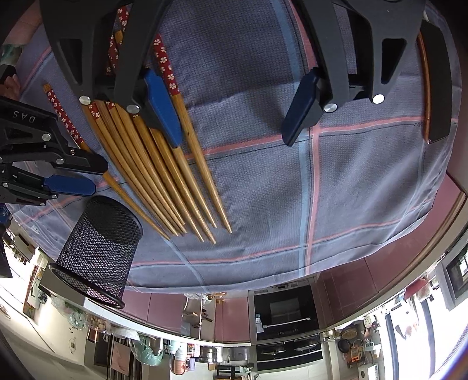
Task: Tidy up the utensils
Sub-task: 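Grasp a pair of bamboo chopsticks with the right gripper and lift, then carry the chopsticks over the black mesh holder and drop them in with the right gripper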
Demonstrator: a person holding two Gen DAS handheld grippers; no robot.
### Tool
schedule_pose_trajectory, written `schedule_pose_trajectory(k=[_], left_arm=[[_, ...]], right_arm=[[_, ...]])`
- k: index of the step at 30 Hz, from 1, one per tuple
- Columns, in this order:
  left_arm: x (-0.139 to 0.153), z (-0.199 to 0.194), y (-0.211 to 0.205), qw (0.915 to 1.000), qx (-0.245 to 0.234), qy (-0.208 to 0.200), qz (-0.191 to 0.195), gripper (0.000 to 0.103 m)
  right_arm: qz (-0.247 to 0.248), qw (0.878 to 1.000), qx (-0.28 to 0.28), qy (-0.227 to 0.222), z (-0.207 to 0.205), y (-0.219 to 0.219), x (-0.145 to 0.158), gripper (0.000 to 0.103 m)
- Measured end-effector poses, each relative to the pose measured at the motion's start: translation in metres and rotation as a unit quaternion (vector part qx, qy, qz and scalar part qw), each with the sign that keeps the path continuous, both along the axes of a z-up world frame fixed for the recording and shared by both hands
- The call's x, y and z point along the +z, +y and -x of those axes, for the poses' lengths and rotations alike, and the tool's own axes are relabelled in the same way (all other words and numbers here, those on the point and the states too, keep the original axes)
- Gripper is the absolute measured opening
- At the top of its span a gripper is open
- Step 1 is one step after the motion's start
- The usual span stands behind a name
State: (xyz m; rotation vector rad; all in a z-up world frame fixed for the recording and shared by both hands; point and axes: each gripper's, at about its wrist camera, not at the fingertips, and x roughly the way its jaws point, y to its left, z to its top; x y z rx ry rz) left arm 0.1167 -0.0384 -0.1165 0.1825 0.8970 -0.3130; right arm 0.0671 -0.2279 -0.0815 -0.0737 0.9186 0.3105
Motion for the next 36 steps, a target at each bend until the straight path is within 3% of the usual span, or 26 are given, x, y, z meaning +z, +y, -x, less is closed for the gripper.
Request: schedule_pose_trajectory(k=[4,6,9,11,14,19,25,36], left_arm=[[0.001,-0.004,-0.002,1.0,-0.005,0.003,0.006,0.057],[0.002,-0.006,-0.002,0.9999,-0.003,0.004,0.011,0.05],[0.004,-0.008,-0.004,0.9997,-0.004,0.006,0.024,0.032],[0.005,-0.006,-0.005,0.9995,-0.002,0.008,0.032,0.018],[0.006,-0.006,-0.004,0.9983,0.003,0.018,0.055,0.008],[0.013,-0.001,0.002,0.9973,0.012,0.011,0.071,0.007],[0.05,0.015,0.013,0.9938,-0.008,-0.015,0.11,0.007],[0.14,0.043,0.028,0.9729,-0.05,-0.087,0.208,0.007]], right_arm=[[-0.002,1.0,0.001,0.001,-0.01,0.002,-0.001,0.032],[-0.01,1.0,-0.001,0.004,-0.012,0.002,-0.001,0.027],[-0.039,0.999,0.0,0.014,-0.015,-0.003,0.0,0.009],[-0.052,0.999,-0.003,0.017,-0.015,-0.006,0.0,0.007],[-0.065,0.998,-0.002,0.014,-0.012,-0.008,0.002,0.006],[-0.085,0.996,0.013,-0.006,0.0,-0.013,0.017,0.006],[-0.121,0.991,0.031,-0.045,0.015,-0.025,0.048,0.006],[-0.181,0.973,0.022,-0.145,0.028,-0.059,0.109,0.006]])
